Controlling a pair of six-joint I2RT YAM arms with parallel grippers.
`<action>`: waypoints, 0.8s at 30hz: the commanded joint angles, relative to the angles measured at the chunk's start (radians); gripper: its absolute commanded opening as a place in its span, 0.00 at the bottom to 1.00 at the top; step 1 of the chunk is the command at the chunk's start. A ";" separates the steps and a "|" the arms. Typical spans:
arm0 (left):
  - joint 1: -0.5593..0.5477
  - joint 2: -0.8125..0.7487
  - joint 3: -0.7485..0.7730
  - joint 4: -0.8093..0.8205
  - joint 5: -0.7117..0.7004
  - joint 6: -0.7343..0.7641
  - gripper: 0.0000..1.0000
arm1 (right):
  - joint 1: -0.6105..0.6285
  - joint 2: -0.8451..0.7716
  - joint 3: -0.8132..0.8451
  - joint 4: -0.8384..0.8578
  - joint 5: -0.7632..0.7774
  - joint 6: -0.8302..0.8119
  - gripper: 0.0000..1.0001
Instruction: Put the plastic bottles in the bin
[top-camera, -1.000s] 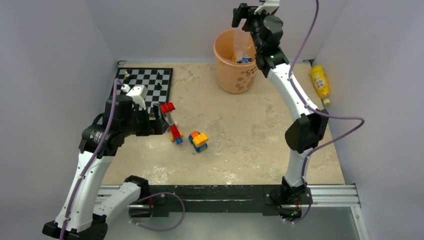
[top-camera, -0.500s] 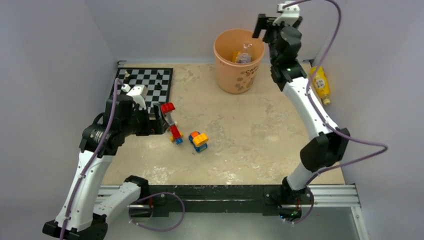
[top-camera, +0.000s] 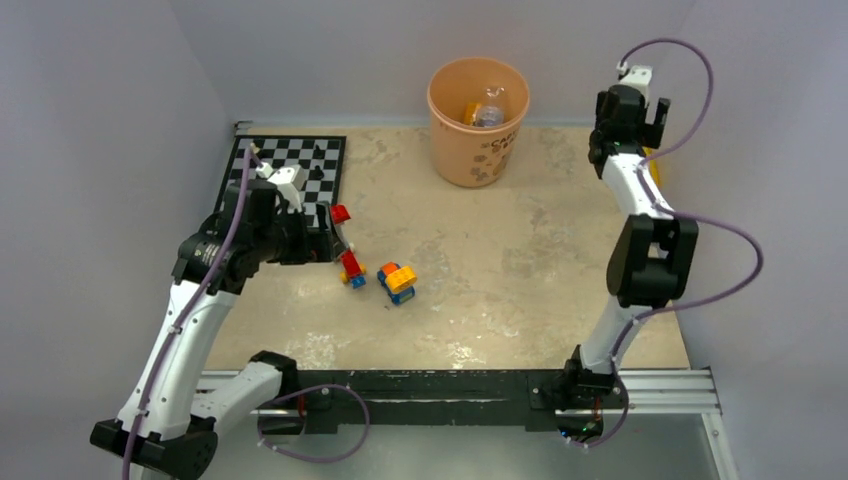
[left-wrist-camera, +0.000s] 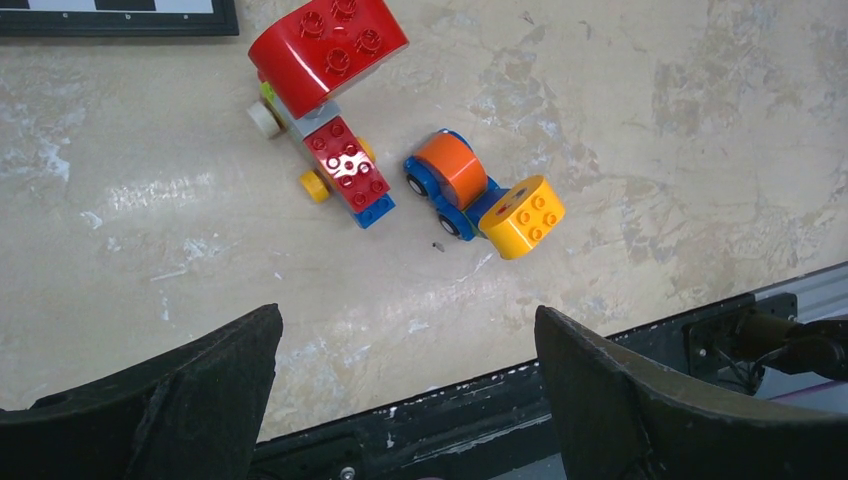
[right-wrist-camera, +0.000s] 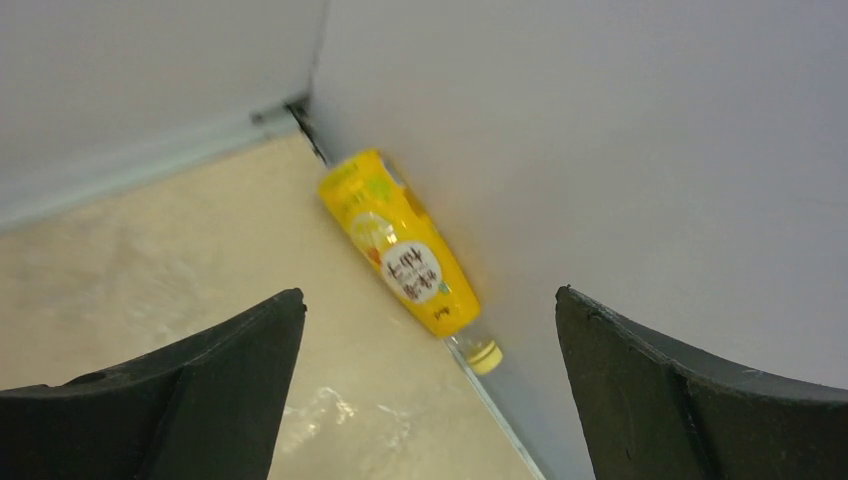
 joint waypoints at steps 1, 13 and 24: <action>-0.003 0.018 0.012 0.044 0.028 0.014 1.00 | -0.004 0.179 0.122 -0.119 0.176 -0.121 0.99; -0.003 0.112 0.052 0.044 0.063 0.013 1.00 | -0.070 0.494 0.329 -0.204 0.202 -0.148 0.99; -0.003 0.209 0.121 0.037 0.069 0.010 1.00 | -0.103 0.681 0.536 -0.203 0.142 -0.252 0.98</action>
